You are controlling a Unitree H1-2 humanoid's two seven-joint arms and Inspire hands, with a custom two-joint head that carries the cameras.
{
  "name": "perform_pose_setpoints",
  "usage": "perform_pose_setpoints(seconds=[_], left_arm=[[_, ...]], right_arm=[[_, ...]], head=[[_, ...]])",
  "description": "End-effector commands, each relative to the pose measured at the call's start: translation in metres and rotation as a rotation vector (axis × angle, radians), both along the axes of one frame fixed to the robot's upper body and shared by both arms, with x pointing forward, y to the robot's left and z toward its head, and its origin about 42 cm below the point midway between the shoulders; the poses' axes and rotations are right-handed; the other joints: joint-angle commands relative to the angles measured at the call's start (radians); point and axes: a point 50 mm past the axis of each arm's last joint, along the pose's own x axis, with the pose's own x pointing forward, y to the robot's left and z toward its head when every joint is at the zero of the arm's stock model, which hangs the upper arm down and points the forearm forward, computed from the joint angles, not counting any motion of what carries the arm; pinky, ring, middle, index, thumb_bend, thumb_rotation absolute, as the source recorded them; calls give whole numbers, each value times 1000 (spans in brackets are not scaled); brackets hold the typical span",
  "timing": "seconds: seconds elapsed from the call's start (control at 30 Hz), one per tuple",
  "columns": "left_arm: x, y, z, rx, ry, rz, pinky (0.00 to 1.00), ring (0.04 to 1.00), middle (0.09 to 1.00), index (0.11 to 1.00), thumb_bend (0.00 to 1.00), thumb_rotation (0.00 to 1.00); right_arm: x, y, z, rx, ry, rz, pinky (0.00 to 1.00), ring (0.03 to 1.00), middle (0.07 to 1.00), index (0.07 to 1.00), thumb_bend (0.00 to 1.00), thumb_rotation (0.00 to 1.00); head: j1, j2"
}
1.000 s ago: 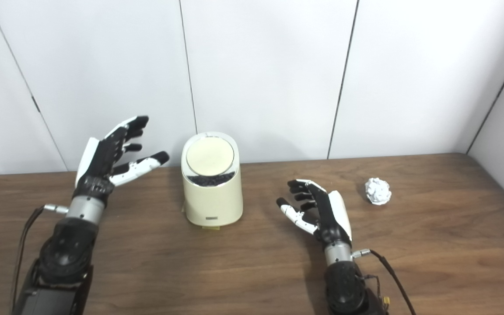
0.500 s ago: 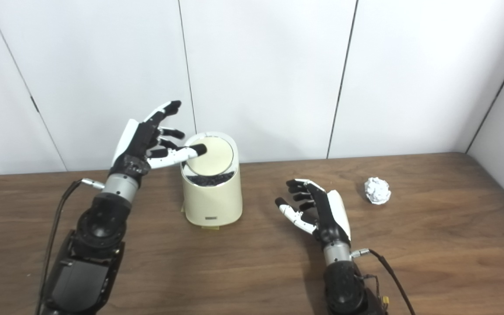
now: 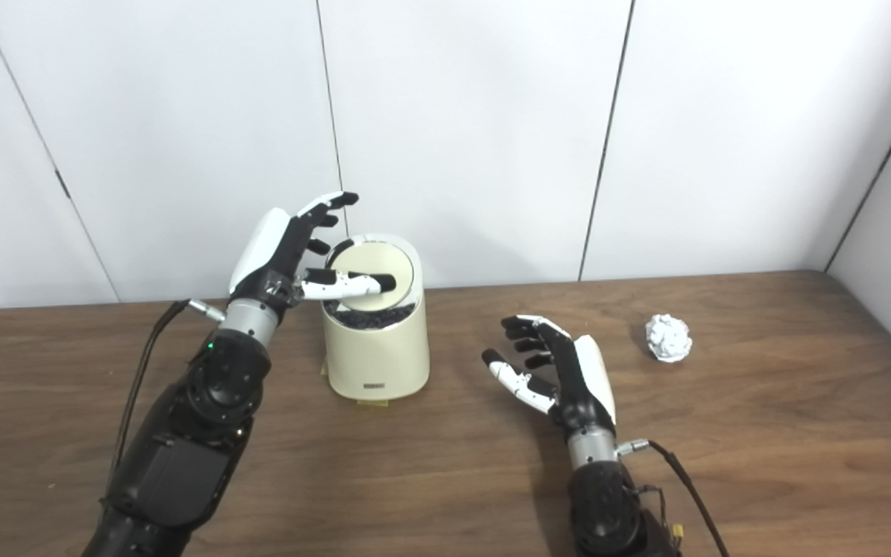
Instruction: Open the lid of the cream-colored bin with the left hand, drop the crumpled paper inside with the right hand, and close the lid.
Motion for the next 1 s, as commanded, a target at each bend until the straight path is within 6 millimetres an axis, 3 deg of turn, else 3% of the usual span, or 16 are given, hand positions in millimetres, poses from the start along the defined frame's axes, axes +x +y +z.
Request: perform_pose_setpoints(seconds=[0.0,0.1,0.3,0.47,0.67,0.83,0.97], left_arm=[[8,0,30,69,-148,12,674,835,896,884,991,185],[11,5,23,202,-210,52,762,892,908,887,973,145],[19,12,13,399,-292,110,814,920,906,893,1000,113],[20,15,9,600,-368,194,892,960,930,915,997,13],[20,17,8,646,-382,224,967,984,946,924,967,18],[19,16,12,594,-372,204,878,947,925,896,909,276],[18,16,15,571,-354,184,857,941,922,896,890,641]], right_arm=[[9,4,24,2,-90,10,566,675,694,689,306,417],[9,4,23,13,-101,12,577,680,694,683,314,422],[9,4,24,-3,-88,10,593,691,704,691,302,428],[9,4,23,-6,-92,9,581,681,697,688,302,422],[9,5,23,6,-96,12,580,681,697,682,305,399],[9,5,23,12,-90,14,599,692,706,686,307,405],[9,6,23,15,-96,14,591,686,701,682,311,406]], head=[[0,1],[0,2],[1,2],[-1,0],[0,-1],[0,-2],[0,-1]])
